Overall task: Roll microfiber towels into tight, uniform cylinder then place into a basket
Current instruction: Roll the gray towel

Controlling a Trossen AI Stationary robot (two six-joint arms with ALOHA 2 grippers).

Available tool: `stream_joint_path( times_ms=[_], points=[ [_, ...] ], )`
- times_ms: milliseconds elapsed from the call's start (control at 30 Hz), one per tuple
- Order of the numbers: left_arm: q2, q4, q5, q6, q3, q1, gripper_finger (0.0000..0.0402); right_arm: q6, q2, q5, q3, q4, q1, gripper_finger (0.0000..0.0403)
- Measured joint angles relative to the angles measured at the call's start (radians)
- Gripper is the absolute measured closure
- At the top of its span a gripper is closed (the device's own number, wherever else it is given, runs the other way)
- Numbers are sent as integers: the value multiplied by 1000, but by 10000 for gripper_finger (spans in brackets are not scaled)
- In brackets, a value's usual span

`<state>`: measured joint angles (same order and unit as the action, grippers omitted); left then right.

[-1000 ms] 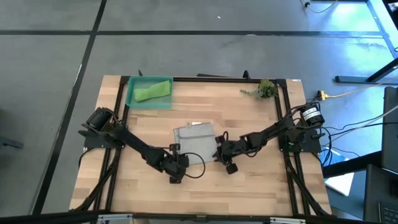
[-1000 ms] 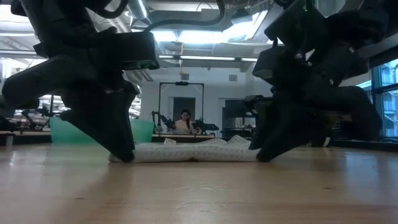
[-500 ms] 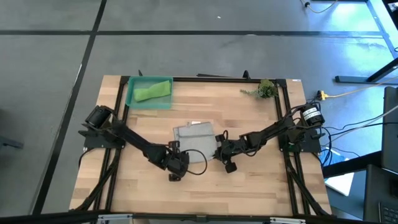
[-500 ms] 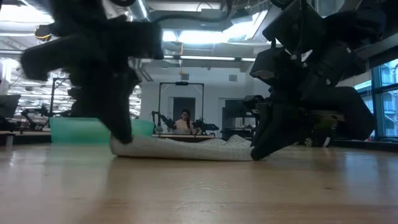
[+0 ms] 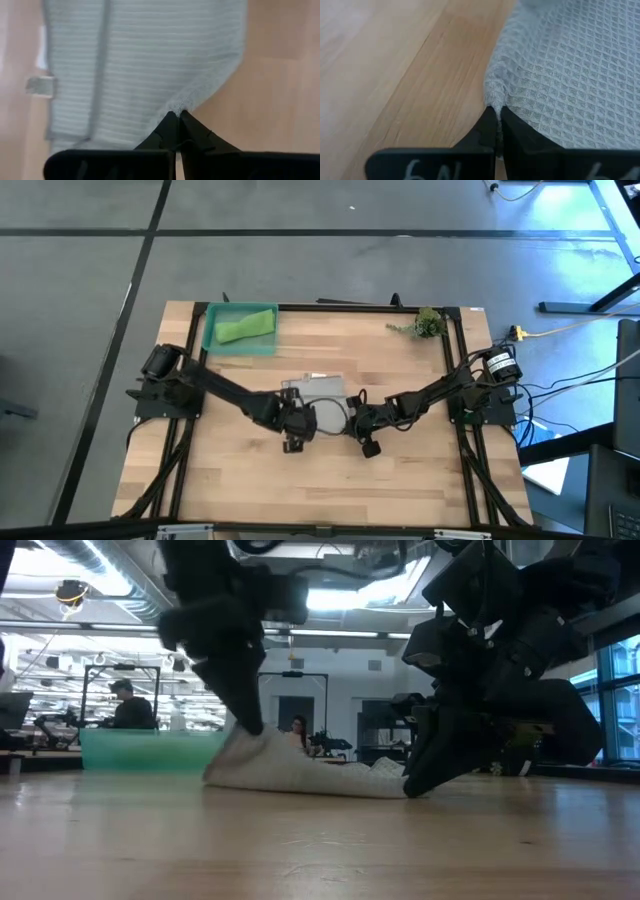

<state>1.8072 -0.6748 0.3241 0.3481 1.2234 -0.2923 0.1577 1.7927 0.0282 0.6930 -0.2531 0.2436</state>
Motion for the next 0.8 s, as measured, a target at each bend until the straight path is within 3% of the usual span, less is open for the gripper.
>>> stream_joint_path(
  times_ms=[367, 800],
  points=[
    [6, -17, -37, 35, -8, 143, 401, 0, 0, -3, -1, 0, 1, 394],
    [6, 89, -63, 35, -123, 178, 401, 4, -3, 4, -1, -3, 0, 394]
  ],
)
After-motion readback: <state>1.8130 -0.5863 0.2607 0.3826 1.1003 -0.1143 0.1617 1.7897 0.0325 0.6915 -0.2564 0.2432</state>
